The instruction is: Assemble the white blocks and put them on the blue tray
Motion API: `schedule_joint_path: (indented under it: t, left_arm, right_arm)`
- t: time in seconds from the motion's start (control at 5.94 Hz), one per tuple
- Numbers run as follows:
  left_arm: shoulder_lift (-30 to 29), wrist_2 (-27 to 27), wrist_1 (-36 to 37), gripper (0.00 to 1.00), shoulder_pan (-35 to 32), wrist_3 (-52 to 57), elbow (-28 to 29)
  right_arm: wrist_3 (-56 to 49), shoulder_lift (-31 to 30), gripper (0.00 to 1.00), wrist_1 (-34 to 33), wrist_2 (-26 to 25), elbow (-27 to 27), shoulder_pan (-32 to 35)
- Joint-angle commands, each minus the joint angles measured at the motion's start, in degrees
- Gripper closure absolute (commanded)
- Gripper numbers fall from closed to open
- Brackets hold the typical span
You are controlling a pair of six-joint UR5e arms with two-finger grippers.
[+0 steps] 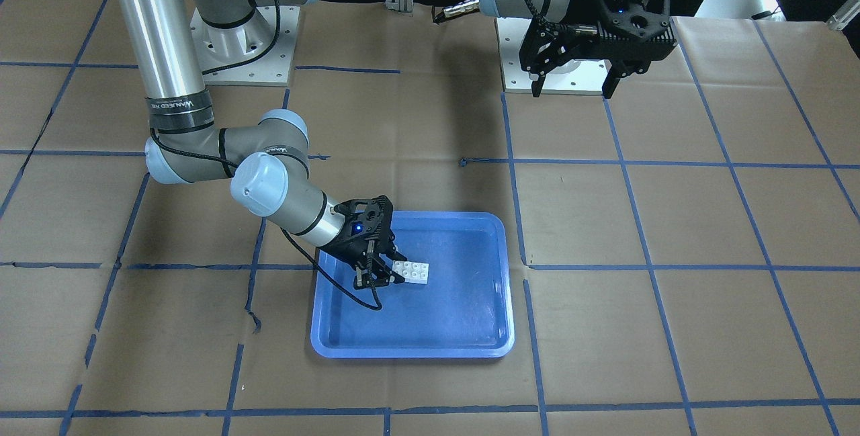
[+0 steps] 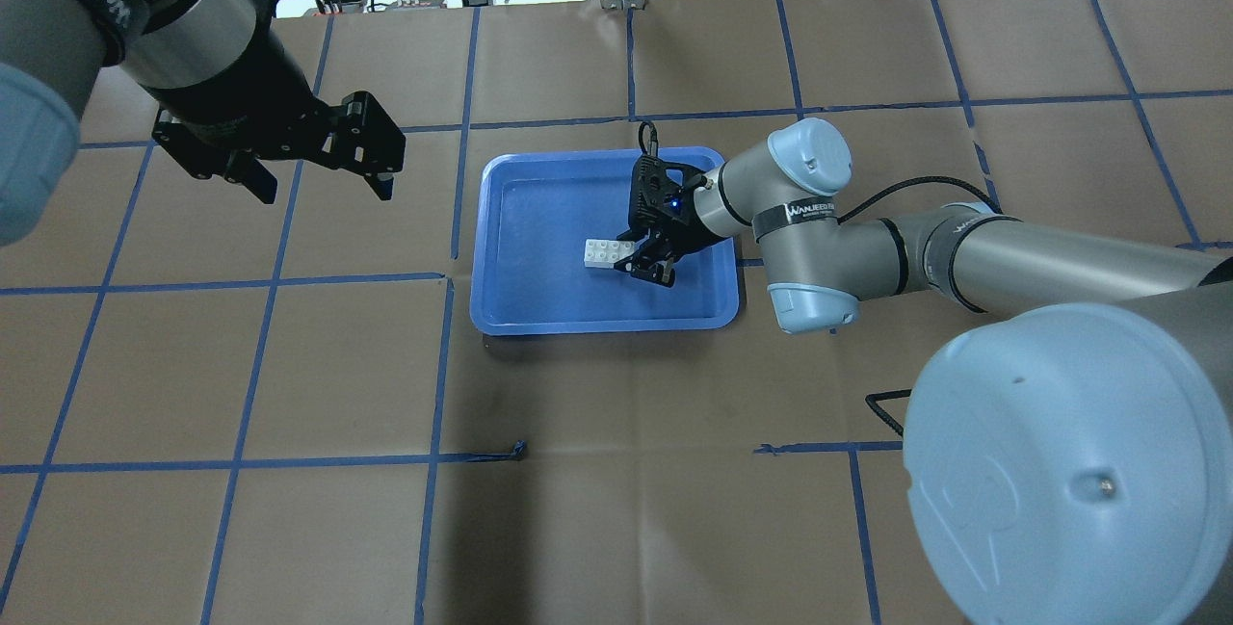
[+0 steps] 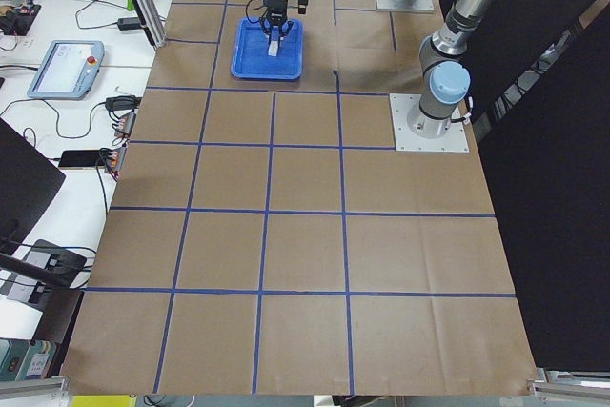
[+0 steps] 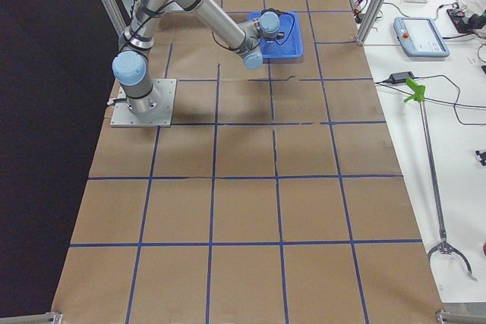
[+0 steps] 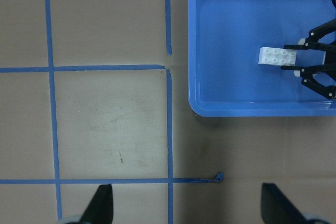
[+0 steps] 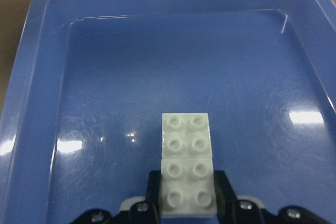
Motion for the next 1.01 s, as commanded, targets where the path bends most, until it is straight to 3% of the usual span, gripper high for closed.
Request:
schedule_joint_path:
  t: [0.0, 0.84]
  left_arm:
    - [0.1, 0.0, 0.0, 0.01, 0.0, 0.0, 0.0]
    - [0.1, 0.0, 0.0, 0.01, 0.1, 0.2, 0.0]
  right_arm:
    - [0.0, 0.0, 0.58, 0.0, 0.2, 0.0, 0.0]
    - [0.1, 0.0, 0.55, 0.1, 0.3, 0.0, 0.0]
